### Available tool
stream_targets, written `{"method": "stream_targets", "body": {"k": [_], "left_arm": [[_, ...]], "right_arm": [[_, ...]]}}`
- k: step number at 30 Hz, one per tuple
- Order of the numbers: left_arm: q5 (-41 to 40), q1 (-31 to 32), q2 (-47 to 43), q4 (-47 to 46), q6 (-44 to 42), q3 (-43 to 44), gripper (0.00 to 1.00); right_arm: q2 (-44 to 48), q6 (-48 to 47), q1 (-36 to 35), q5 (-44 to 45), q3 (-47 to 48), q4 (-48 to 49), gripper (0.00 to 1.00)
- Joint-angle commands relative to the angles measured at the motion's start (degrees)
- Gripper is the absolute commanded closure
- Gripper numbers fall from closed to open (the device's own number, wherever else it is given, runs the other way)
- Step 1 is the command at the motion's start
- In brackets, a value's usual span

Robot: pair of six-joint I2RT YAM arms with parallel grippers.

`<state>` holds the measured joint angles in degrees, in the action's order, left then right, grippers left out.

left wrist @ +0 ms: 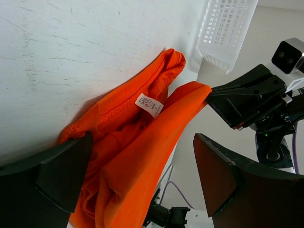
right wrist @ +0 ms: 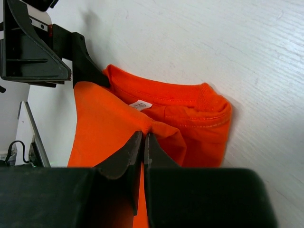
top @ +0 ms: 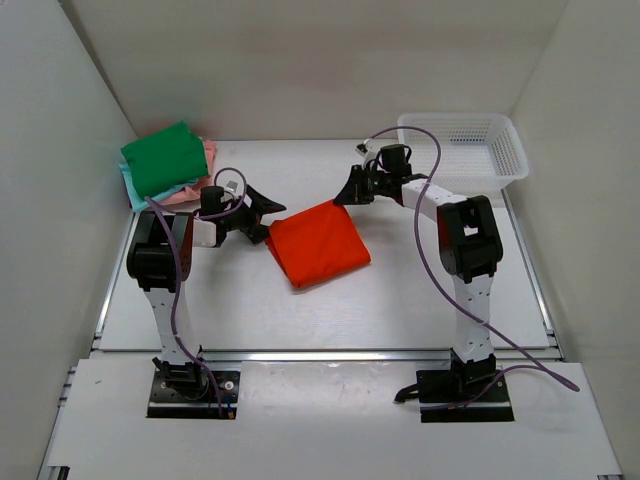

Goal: Fold and stack the t-shirts
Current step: Smooth out wrinkles on the folded tshirt

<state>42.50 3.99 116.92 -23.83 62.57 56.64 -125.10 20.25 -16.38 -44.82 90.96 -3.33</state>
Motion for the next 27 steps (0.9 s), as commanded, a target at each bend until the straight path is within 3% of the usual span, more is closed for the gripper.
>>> {"method": "stream_targets", "body": {"k": [1, 6, 8, 10, 16, 18, 23, 27], "left_arm": [[-2.2, 0.1, -0.1, 3.8, -2.5, 0.4, 0.01], [-1.7, 0.5, 0.1, 4.5, -3.8, 0.9, 0.01], [-1.0, 0.3, -0.4, 3.7, -3.4, 1.5, 0.02], [-0.1, 0.1, -1.3, 2.1, -2.5, 1.5, 0.01], [1.1, -2.2, -6.0, -5.7, 3.9, -0.7, 0.01], [0.0, -2.6, -8.2, -2.9, 1.3, 0.7, 0.01], [-9.5, -2.6, -15.4, 19.2, -15.3, 9.5, 0.01], [-10.0, -2.1, -21.8, 22.5, -19.2, 10.2, 0.01]], "right_arm": [[2.2, 1.4, 0.9, 0.2, -0.4, 2.9, 1.00], [-2.1, 0.8, 0.7, -0.2, 2.3, 3.4, 1.00], [-3.8, 0.7, 0.6, 0.9, 3.5, 2.2, 0.93], [-5.2, 0.1, 0.3, 1.6, 6.0, 1.0, 0.70], [-1.9, -1.9, 0.8, 8.2, 8.8, -4.4, 0.56], [-0.1, -3.9, 1.1, 12.1, 10.0, -6.8, 0.54], [8.3, -6.2, 2.6, 18.9, 8.9, -12.7, 0.50], [16.4, -5.3, 3.3, 17.0, 1.2, -15.5, 0.52]]}}
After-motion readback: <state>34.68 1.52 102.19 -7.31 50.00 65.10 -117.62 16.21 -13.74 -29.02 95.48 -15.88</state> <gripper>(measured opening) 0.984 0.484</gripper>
